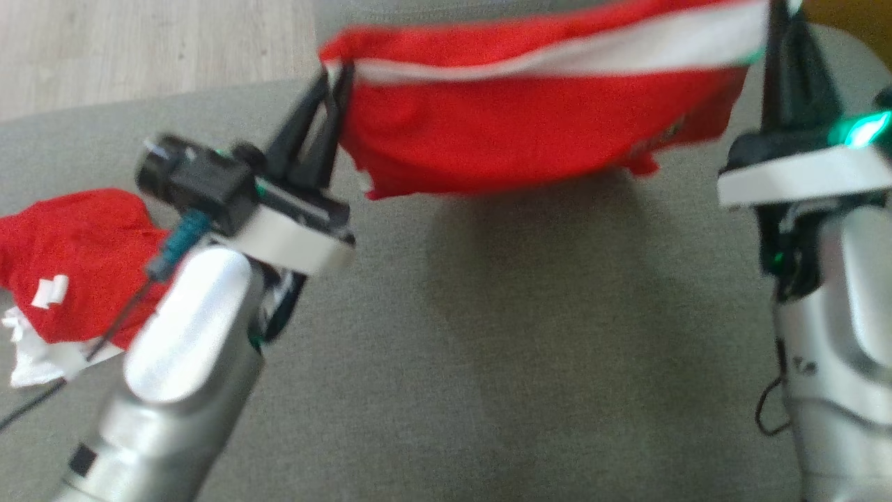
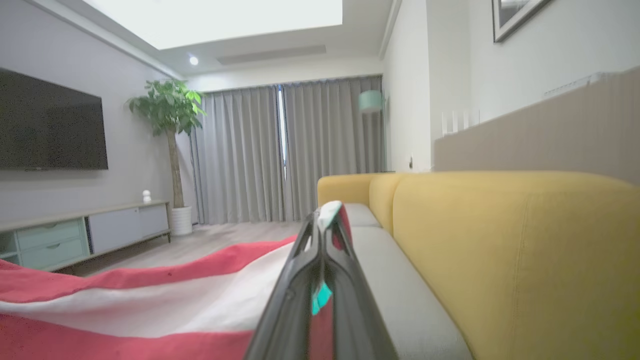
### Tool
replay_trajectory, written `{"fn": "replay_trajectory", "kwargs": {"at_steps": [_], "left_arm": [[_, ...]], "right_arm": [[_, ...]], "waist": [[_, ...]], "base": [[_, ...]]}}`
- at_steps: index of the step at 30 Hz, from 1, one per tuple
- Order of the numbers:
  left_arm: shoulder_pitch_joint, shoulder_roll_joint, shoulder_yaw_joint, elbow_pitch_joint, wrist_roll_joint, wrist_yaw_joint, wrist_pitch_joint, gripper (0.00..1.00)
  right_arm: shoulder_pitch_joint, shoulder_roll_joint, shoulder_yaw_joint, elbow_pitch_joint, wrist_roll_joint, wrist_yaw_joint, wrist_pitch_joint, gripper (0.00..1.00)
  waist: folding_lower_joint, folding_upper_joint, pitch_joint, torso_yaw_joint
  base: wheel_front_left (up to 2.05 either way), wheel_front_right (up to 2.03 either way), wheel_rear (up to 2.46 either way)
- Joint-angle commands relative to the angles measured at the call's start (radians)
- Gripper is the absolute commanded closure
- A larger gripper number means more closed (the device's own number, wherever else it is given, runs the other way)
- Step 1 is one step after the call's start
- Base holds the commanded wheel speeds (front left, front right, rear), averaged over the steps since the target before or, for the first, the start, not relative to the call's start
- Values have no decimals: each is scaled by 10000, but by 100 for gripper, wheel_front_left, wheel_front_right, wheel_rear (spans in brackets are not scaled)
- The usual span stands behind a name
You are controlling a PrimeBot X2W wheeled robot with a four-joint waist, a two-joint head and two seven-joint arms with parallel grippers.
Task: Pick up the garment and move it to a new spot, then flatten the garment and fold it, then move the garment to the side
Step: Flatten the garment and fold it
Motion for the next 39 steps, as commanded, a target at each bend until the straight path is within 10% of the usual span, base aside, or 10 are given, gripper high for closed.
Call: {"fn": "replay_trajectory", "kwargs": {"at_steps": [1, 28, 39], "left_arm": [[-769, 371, 591, -646, 127, 150, 58, 100], [1707, 1553, 1372, -6010, -157, 1770, 1633, 100], [-1895, 1475, 1717, -2912, -1092, 387, 1926, 100]], "right_arm": [[-507, -55, 269, -646, 31, 67, 172, 100], [2130, 206, -68, -5178, 28, 67, 2969, 100], [-1827, -626, 356, -2316, -45, 67, 2632, 100]], "waist": [[0, -1, -195, 1], [0, -1, -1043, -180], [0, -1, 1335, -528]], "base": [[0, 0, 0], [0, 0, 0], [0, 0, 0]]}}
